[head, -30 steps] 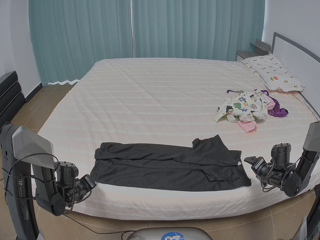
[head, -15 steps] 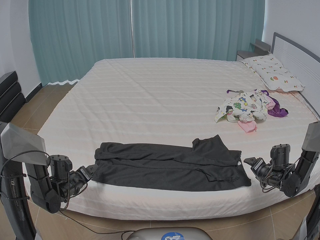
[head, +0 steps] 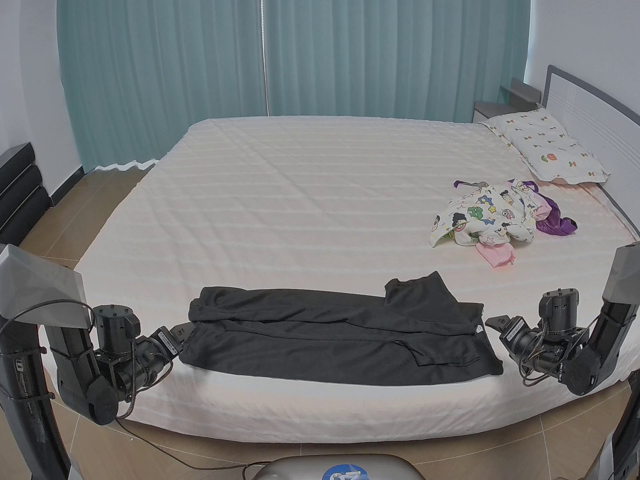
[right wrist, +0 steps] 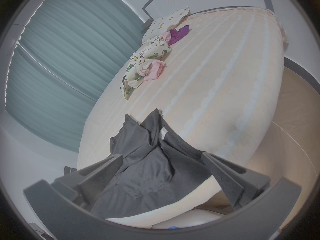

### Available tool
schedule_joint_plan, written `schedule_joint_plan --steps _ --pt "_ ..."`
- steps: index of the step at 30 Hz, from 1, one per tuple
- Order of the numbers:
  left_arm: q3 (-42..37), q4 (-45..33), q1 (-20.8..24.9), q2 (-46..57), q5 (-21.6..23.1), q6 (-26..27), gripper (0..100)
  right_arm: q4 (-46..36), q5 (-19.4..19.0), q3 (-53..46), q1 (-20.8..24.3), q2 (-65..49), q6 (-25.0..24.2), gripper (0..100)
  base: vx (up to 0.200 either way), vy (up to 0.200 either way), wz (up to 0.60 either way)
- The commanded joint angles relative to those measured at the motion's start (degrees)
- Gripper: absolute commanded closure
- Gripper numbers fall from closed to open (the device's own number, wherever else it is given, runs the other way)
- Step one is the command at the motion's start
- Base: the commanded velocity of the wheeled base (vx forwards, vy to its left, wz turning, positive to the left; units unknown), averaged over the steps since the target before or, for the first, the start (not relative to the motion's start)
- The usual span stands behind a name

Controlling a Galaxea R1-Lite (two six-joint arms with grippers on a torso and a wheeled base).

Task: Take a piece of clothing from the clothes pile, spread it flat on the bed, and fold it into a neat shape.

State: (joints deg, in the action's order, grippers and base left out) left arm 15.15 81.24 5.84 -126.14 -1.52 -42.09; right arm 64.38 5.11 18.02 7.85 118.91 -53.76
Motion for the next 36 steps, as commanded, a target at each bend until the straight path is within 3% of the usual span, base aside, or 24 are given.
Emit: schedule_joint_plan --steps 1,19,23,28,36 --pt "0.1 0.1 0.0 -0.1 -0.1 0.1 0 0.0 0.0 0.0 0.1 0.1 0.0 0 0.2 0.0 0.0" --pt "2.3 0.1 -1.0 0.2 -0.3 0.3 0 0.0 0.0 0.0 0.5 0.5 -0.1 0 0.011 0.0 0.0" --pt "6.2 -1.2 -1.0 0.3 -0.3 0.3 0 0.0 0.0 0.0 0.6 0.5 -0.1 0 0.0 0.0 0.0" --pt "12.6 -7.1 -1.0 -0.2 -0.3 3.4 0 0.0 0.0 -0.2 0.9 0.6 -0.1 0 0.0 0.0 0.0" --pt "31.3 -24.9 -1.5 -5.3 2.8 8.8 0 0.0 0.0 -0.4 1.9 1.8 0.0 0 0.0 0.0 0.0"
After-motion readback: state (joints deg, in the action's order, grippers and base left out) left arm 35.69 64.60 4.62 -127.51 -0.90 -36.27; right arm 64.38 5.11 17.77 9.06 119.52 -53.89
